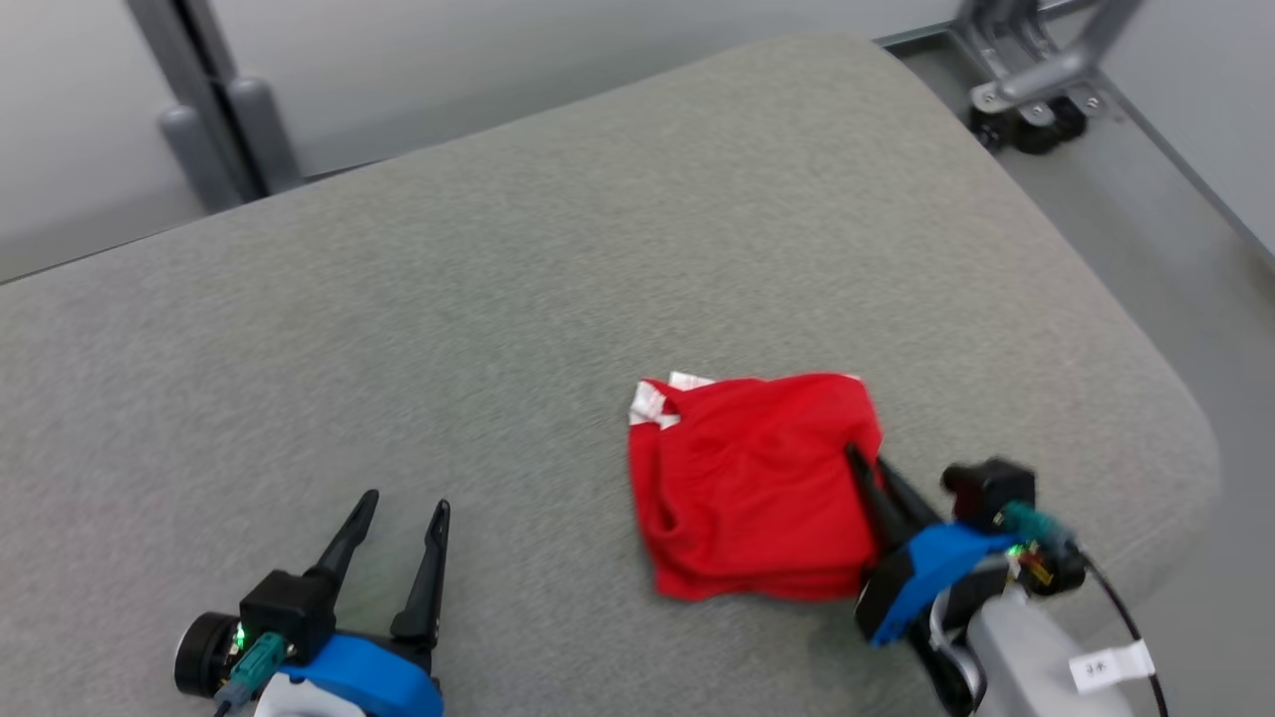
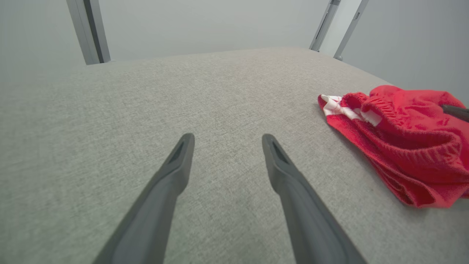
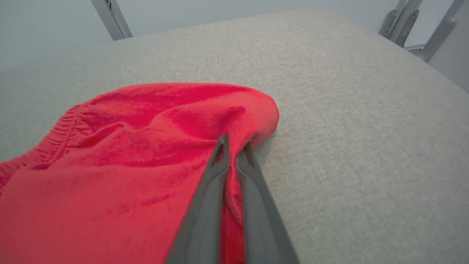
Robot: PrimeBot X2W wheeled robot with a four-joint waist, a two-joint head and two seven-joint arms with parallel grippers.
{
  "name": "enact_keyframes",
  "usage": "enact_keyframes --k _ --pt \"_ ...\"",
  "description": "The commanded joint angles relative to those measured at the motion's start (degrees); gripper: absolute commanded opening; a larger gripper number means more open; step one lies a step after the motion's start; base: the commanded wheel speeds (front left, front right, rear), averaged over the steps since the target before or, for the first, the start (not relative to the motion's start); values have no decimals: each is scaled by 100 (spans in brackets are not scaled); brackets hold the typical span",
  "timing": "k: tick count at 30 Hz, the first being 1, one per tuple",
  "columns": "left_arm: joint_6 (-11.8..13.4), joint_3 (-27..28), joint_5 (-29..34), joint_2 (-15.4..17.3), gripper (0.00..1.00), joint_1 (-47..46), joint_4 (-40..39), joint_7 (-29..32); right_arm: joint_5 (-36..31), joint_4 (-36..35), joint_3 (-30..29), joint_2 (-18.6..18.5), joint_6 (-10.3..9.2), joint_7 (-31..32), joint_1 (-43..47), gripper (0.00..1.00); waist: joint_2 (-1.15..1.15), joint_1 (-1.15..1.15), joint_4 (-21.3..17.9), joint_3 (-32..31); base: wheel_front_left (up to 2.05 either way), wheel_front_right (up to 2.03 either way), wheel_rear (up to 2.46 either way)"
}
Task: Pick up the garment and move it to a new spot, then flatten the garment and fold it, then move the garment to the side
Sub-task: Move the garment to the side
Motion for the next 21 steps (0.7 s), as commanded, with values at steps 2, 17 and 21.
enact_keyframes --k 2,17,21 --pt "-8 -35 -62 96 100 -89 -4 -26 -384 244 -289 -16 0 18 -330 0 0 1 361 220 0 0 0" --pt "-8 -20 -429 371 100 -231 -62 -26 -4203 -283 -4214 -356 -2 1249 -885 0 0 1 1849 614 0 0 0" --pt "-9 11 -439 378 100 -222 -63 -26 -4657 -822 -4874 -304 -1 1401 -791 0 0 1 1962 657 0 0 0"
